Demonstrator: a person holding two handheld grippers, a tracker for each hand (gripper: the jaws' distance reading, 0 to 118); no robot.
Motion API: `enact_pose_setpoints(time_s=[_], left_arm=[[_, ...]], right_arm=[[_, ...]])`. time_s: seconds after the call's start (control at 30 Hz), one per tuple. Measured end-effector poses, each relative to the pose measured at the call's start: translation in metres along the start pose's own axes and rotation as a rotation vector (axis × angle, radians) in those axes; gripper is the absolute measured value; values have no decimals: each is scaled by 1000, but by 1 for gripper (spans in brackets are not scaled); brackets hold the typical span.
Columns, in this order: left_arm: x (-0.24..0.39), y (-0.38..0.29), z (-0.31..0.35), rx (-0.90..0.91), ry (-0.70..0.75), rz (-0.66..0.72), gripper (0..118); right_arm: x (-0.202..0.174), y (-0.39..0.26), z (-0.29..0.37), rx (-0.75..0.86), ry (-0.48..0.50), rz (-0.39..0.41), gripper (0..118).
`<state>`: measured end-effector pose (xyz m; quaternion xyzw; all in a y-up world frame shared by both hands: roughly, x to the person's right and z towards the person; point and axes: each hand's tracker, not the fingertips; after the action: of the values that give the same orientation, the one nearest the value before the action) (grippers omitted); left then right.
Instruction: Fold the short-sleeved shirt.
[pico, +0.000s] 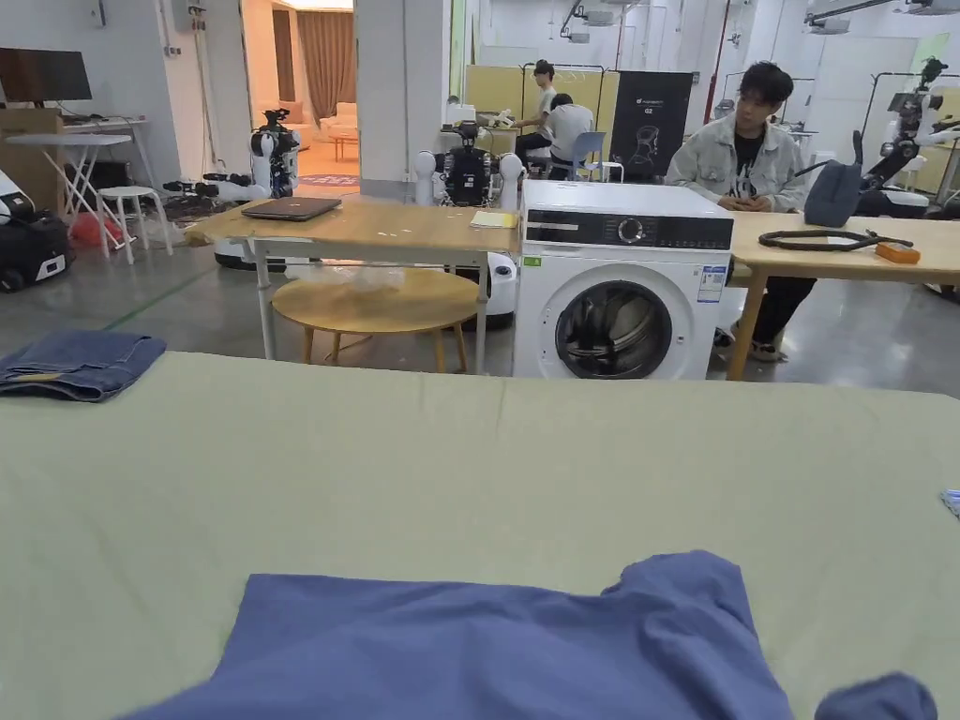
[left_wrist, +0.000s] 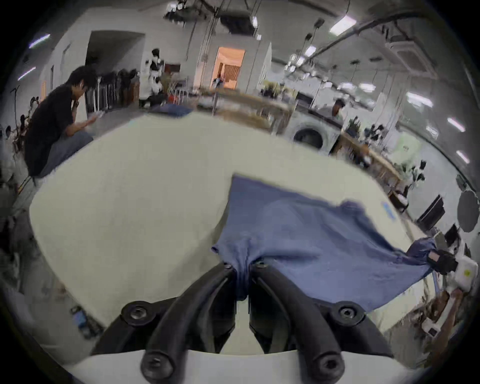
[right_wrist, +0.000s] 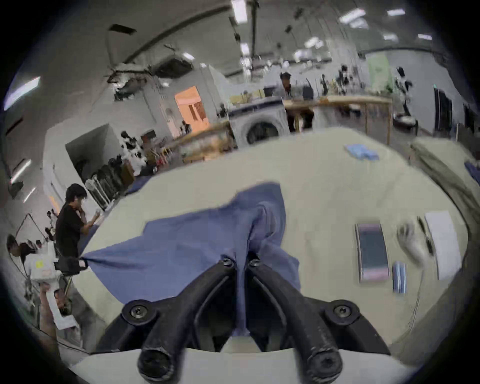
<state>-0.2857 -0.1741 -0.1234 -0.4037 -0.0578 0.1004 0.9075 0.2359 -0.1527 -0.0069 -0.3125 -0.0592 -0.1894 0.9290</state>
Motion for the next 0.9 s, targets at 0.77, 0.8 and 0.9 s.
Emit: enact_pose_setpoints(time_s=[0.77,0.8,0.9], left_arm=[[8,25,71,429,-95,-76,90],[24,36,82,484,-109,-109,95],[65,49,110,658,-78,-216,92]], right_arm=[[5,-5,42,368,-180,144,107],[-7,5,52,467,-175,171,107],[-39,24,78,699,-137,204,107]])
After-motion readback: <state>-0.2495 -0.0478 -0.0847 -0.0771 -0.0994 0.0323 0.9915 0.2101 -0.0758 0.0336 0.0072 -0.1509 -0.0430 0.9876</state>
